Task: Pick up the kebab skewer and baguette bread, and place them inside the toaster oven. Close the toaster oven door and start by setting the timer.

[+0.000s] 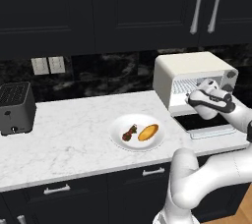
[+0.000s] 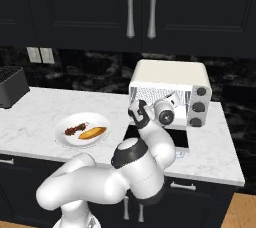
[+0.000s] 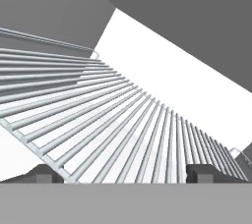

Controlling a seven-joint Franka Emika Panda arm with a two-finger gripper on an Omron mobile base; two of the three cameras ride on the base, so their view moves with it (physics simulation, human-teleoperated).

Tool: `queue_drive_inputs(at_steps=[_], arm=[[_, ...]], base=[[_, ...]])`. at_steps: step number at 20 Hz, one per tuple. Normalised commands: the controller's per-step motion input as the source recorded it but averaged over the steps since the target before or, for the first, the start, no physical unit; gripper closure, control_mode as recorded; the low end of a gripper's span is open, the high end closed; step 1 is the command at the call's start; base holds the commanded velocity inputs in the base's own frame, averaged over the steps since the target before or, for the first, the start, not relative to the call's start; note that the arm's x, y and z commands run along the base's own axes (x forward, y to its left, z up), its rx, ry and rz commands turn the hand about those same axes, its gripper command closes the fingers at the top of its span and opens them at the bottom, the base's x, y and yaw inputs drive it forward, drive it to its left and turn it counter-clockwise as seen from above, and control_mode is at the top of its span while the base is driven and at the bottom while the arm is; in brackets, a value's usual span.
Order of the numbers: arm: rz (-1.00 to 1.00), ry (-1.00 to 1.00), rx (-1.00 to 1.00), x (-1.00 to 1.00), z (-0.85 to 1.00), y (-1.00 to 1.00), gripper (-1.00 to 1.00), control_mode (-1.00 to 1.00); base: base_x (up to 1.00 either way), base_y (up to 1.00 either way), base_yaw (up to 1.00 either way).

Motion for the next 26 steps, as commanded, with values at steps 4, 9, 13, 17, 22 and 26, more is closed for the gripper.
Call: queue_drive_inputs(at_steps=[4, 9, 13, 17, 22, 26], arm=[[0.00, 0.00, 0.00, 0.04, -0.14, -0.01, -1.00, -1.00], [0.00, 0.00, 0.00, 0.04, 0.00, 0.00, 1.00, -1.00], [0.00, 0.00, 0.02, 0.00, 0.00, -0.02, 1.00, -1.00], [0.00, 0.01, 0.04, -0.01, 0.00, -0.06, 1.00, -1.00], [0.00, 0.06, 0.07, -0.21, 0.01, -0.09, 1.00, -1.00], [0.00, 0.10, 0.09, -0.38, 0.13, -0.05, 1.00, -1.00]], base=[[0.00, 0.00, 0.00], [0.00, 0.00, 0.00], [0.00, 0.00, 0.00], [0.00, 0.00, 0.00], [0.00, 0.00, 0.00], [0.00, 0.00, 0.00]])
